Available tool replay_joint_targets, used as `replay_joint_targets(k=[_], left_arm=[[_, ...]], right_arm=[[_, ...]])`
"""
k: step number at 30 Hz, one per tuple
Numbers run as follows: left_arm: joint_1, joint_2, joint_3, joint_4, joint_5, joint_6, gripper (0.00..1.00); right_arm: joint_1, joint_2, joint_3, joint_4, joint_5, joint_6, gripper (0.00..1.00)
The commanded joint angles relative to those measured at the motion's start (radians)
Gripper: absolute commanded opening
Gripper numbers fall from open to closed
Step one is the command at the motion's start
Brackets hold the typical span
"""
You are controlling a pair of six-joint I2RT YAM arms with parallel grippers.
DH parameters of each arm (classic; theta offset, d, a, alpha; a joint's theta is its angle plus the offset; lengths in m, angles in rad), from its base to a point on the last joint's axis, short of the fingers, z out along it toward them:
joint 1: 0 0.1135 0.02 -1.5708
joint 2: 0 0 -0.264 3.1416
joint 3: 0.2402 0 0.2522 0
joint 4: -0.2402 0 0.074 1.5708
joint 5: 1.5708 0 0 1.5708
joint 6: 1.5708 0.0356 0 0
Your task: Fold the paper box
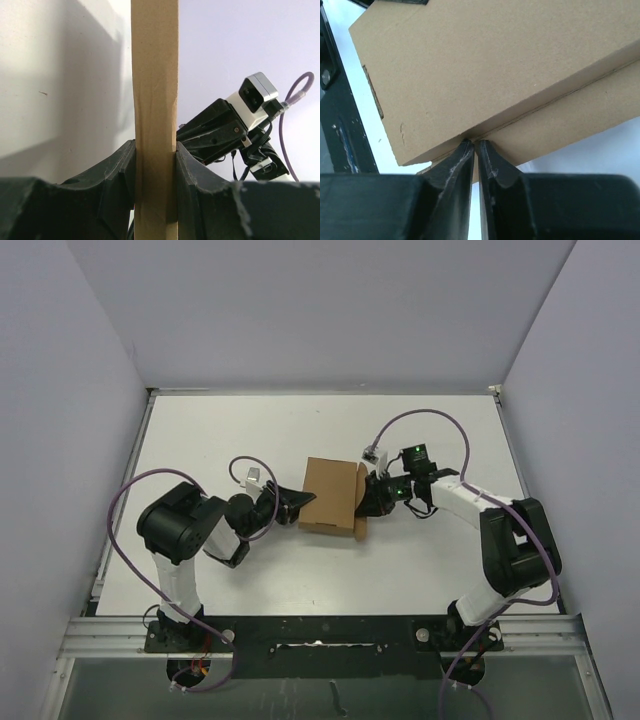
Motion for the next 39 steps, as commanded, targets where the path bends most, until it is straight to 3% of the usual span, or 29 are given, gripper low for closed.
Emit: replay_joint_targets(k=[1, 7, 12, 14, 27, 39], left_arm=[[0.003, -0.007, 0.005, 0.111, 0.015, -0.005, 0.23], [0.031, -0.004, 0.000, 0.111, 0.042, -0.009, 0.24], [0.035, -0.003, 0.003, 0.110, 0.045, -0.017, 0.24], [0.035, -0.005, 0.006, 0.110, 0.045, -0.021, 0.23], [0.033, -0.023, 0.005, 0.110, 0.054, -0.032, 0.23], [0.036, -0.022, 0.006, 0.110, 0.059, -0.035, 0.23]], right_arm=[[-0.005, -0.119, 0.035, -0.083, -0.043, -0.228, 0.15], [-0.025, -0.289, -0.053, -0.141, -0.110, -0.557, 0.39], [-0.012, -0.432, -0.217, -0.193, -0.246, -1.072, 0.74], [-0.002, -0.463, -0.270, -0.190, -0.245, -1.202, 0.80], [0.156, -0.397, -0.317, 0.076, 0.070, -1.112, 0.50], [0.165, -0.403, -0.303, 0.055, 0.088, -1.106, 0.24]])
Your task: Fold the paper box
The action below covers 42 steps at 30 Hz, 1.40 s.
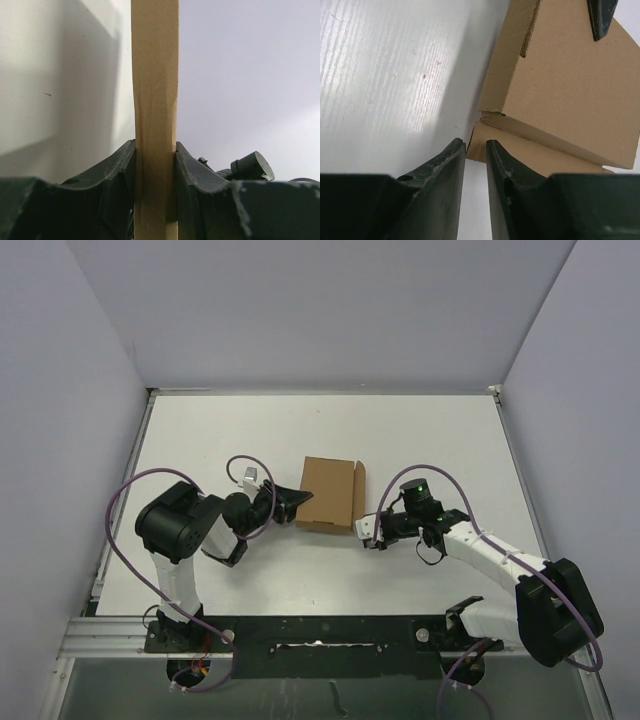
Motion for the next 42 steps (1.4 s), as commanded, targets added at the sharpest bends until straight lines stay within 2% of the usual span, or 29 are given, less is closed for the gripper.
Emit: replay_joint_targets(k=[1, 9, 28, 42], left_arm=[[0.007, -0.021, 0.008, 0.110, 0.024, -0.006, 0.23], [0.004, -0.024, 0.011, 0.110, 0.028, 0.021, 0.23], [-0.032, -0.037, 0.018, 0.083, -0.003, 0.097, 0.22], [-0.038, -0.017, 0.030, -0.002, -0.004, 0.175, 0.22]], right_arm=[[0.008, -0.012, 0.013, 0.025, -0.009, 0.000, 0.22], [0.012, 0.002, 0.047, -0.005, -0.032, 0.056, 0.00], [0.066, 0.172, 0.236, -0.144, 0.085, 0.269, 0.00], [0.068, 0.295, 0.321, -0.221, 0.097, 0.342, 0.00]])
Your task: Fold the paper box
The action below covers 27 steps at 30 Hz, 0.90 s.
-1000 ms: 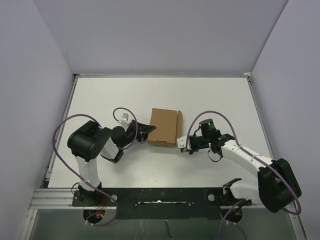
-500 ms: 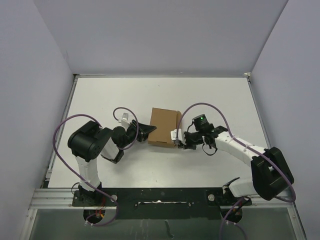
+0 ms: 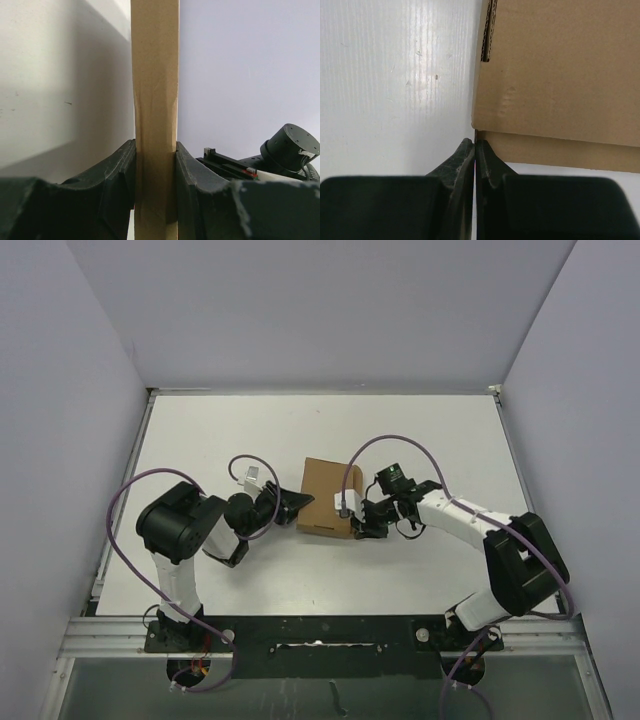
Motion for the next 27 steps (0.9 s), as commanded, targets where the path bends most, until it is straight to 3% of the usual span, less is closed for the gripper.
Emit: replay_joint_targets(k=[1, 15, 27], left_arm=[[-0.019, -0.016, 0.031, 0.023, 0.039, 0.038, 0.22], [-0.042, -0.020, 0.069, -0.126, 0.040, 0.148, 0.22], [-0.044, -0.159, 0.120, -0.468, 0.016, 0.339, 0.21]], right_arm=[[0.010, 0.027, 0.064, 0.029, -0.016, 0.030, 0.00], [0.039, 0.106, 0.112, 0.007, 0.012, 0.069, 0.00], [0.048, 0.163, 0.120, 0.018, 0.046, 0.115, 0.00]])
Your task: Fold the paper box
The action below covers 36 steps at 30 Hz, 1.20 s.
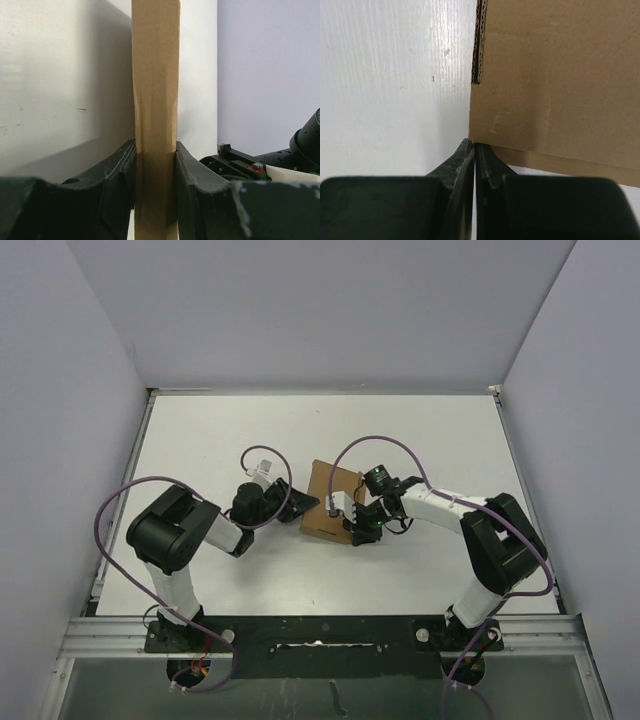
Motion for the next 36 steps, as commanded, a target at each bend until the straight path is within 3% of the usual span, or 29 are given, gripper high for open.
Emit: replay_joint_targets(k=[1, 8, 18, 28, 36], left_arm=[[-0.017, -0.102, 0.041, -0.198, 0.012, 0.135, 0.21], [-0.026, -0.176, 0.103, -0.426, -0.017, 0.254, 0.21], [-0.035, -0.218, 0.166, -0.606, -0.051, 0.338, 0.21], [-0.109, -0.259, 0.341, -0.915, -0.151, 0.478, 0.21], [-0.233, -0.234, 0.496, -1.161, -0.348, 0.587, 0.21]], right_arm=[[0.012, 0.005, 0.045, 0.069, -0.006, 0.025, 0.00], [0.012, 0.005, 0.045, 0.057, -0.014, 0.022, 0.05], [-0.042, -0.075, 0.056, -0.043, -0.104, -0.046, 0.25], [-0.297, -0.198, 0.064, -0.068, -0.332, 0.002, 0.25], [-0.469, -0.243, 0.045, 0.003, -0.359, 0.106, 0.25]])
